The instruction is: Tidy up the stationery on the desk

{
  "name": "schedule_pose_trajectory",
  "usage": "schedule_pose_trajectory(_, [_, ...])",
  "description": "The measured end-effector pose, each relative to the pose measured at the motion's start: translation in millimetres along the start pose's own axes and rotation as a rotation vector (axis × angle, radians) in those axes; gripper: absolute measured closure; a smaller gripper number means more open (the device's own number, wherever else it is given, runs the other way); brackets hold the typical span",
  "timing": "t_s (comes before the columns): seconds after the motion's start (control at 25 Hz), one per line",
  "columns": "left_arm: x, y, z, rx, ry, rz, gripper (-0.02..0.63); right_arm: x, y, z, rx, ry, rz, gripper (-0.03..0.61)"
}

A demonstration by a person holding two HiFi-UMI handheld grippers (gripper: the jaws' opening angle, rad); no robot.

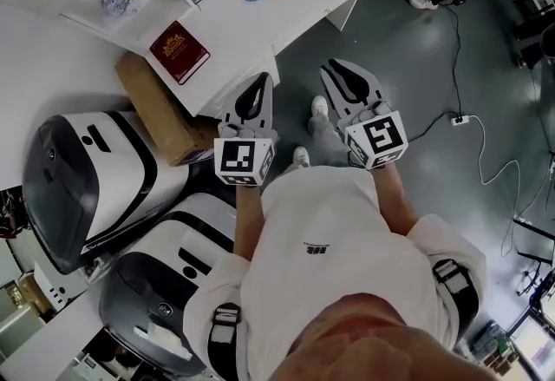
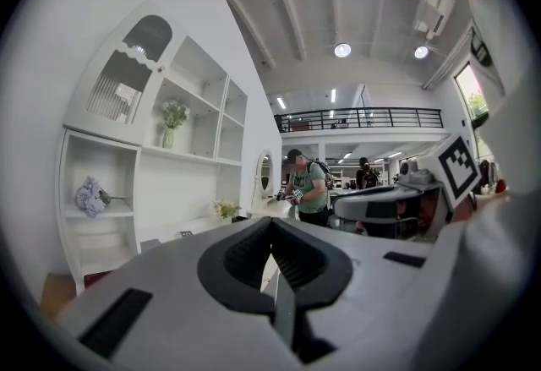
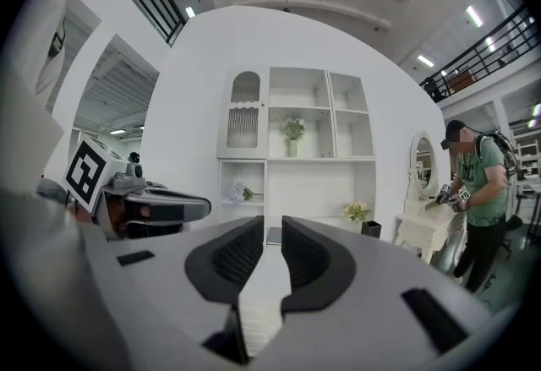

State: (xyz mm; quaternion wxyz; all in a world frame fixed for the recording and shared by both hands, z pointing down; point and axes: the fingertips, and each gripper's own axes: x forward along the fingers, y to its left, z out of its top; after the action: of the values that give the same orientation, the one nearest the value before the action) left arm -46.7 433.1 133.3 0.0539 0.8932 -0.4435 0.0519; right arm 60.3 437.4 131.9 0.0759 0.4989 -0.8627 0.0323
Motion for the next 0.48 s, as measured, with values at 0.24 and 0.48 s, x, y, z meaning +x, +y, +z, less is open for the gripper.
schedule_pose_trajectory(0.24, [34, 17, 0, 0.003, -0.001, -0.004, 0.614, 30, -25, -3, 0.003, 0.004, 0.001, 0.531])
schedule_pose_trajectory(0.48, [80, 39, -2, 0.003, 0.008, 0.007, 0.614, 73, -58, -6, 0.009, 0.011, 0.018, 0.531])
